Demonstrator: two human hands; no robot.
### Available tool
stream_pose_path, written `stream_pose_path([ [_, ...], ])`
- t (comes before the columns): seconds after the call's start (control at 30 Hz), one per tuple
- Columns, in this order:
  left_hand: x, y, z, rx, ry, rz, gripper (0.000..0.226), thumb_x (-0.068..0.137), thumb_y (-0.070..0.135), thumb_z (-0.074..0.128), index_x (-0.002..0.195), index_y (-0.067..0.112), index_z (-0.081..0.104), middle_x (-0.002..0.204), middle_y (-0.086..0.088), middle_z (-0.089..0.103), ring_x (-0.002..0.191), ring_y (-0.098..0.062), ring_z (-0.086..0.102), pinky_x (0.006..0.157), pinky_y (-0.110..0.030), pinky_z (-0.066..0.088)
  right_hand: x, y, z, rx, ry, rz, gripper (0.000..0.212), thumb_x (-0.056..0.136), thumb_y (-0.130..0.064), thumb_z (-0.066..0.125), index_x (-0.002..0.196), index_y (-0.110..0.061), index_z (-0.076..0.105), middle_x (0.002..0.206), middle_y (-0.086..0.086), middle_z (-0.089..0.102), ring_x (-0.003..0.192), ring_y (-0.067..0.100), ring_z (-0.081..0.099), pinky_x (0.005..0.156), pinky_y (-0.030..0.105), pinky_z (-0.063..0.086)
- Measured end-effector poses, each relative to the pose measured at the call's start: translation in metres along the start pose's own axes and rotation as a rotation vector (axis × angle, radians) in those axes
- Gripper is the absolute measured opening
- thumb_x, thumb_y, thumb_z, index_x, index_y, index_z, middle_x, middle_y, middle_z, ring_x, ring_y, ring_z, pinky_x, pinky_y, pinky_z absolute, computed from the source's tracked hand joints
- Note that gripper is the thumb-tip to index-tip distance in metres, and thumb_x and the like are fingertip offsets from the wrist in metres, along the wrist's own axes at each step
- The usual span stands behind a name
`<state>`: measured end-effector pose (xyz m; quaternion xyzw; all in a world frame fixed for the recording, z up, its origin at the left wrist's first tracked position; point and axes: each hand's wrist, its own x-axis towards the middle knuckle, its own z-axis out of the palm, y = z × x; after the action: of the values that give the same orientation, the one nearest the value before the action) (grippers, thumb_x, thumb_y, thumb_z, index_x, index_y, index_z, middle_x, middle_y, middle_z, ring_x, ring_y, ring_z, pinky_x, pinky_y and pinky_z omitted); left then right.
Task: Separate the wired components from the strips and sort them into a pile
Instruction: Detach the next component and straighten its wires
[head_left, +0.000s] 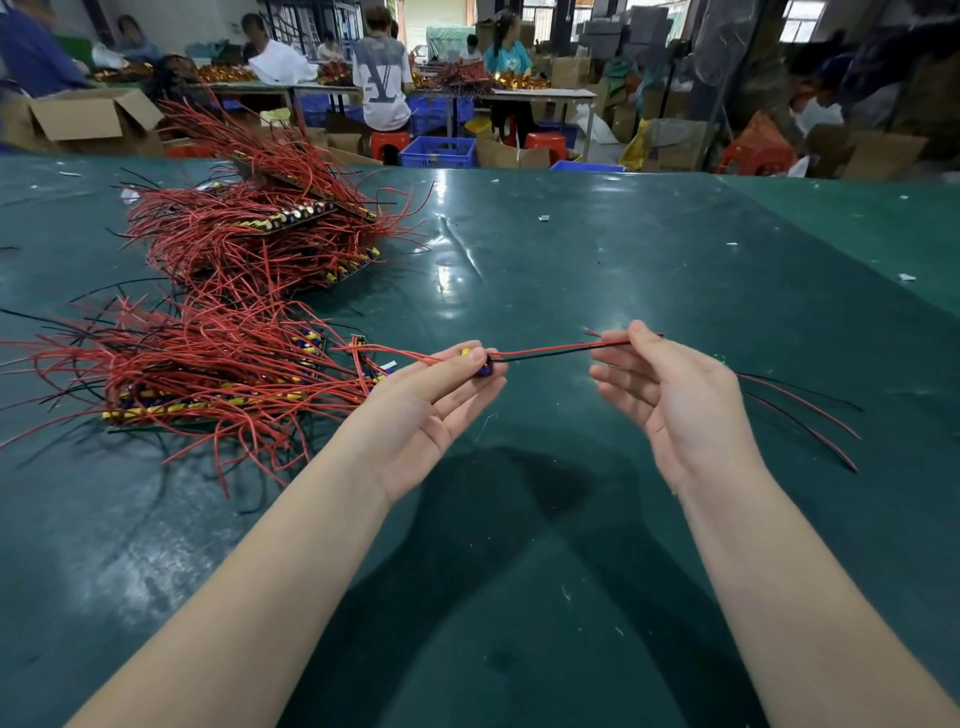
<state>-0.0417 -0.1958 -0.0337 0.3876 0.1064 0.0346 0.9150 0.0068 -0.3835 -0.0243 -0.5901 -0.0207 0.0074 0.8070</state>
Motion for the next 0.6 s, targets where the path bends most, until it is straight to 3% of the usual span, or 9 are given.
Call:
stream_pose_path([
  [0.1, -0.001, -0.001, 0.003, 0.021, -0.007, 0.034, 0.027, 0.065, 0.004, 0.072, 0.092, 0.0, 0.065, 0.083, -0.014, 0.073, 0.08, -0.02, 0.073, 0.066, -0.023, 0.057, 0.001, 0.001, -0.001, -0.167, 0.057, -0.142, 0.025, 0.097, -0.022, 0.057, 0.083, -0.01, 0.074, 0.079, 0.005, 0.075, 0.06, 0.016, 0.068, 0.055, 0.022, 0.054],
  [0.17, -0.001, 0.0, 0.005, 0.005, -0.007, 0.057, 0.028, 0.066, 0.004, 0.072, 0.092, 0.001, 0.065, 0.083, -0.013, 0.073, 0.079, -0.02, 0.073, 0.067, -0.023, 0.057, 0.001, 0.002, 0.001, -0.145, 0.05, -0.172, 0.022, 0.096, -0.024, 0.058, 0.086, -0.011, 0.074, 0.083, 0.007, 0.075, 0.062, 0.019, 0.069, 0.058, 0.024, 0.055],
  [0.3, -0.004, -0.001, 0.009, -0.047, -0.026, 0.024, 0.026, 0.065, 0.004, 0.071, 0.091, 0.001, 0.065, 0.082, -0.013, 0.073, 0.077, -0.019, 0.073, 0.065, -0.022, 0.057, -0.003, 0.004, 0.009, 0.063, -0.193, -0.002, 0.023, 0.078, -0.029, 0.072, 0.093, -0.013, 0.073, 0.087, 0.006, 0.074, 0.066, 0.019, 0.069, 0.063, 0.024, 0.056],
  [0.4, -0.007, -0.002, 0.012, -0.041, -0.04, -0.042, 0.025, 0.066, 0.004, 0.071, 0.09, 0.0, 0.067, 0.081, -0.013, 0.073, 0.078, -0.019, 0.073, 0.065, -0.023, 0.058, -0.004, 0.01, 0.011, 0.045, -0.364, -0.01, 0.023, 0.069, -0.019, 0.073, 0.091, -0.016, 0.077, 0.085, 0.004, 0.073, 0.069, 0.017, 0.07, 0.068, 0.023, 0.056],
  [0.6, -0.009, 0.0, 0.012, -0.021, -0.044, -0.077, 0.025, 0.064, 0.004, 0.071, 0.089, -0.002, 0.068, 0.081, -0.013, 0.073, 0.078, -0.019, 0.073, 0.063, -0.022, 0.057, -0.002, 0.012, 0.009, 0.035, -0.441, -0.101, 0.017, 0.072, -0.014, 0.072, 0.087, -0.016, 0.079, 0.084, 0.007, 0.075, 0.076, 0.02, 0.072, 0.073, 0.024, 0.057],
])
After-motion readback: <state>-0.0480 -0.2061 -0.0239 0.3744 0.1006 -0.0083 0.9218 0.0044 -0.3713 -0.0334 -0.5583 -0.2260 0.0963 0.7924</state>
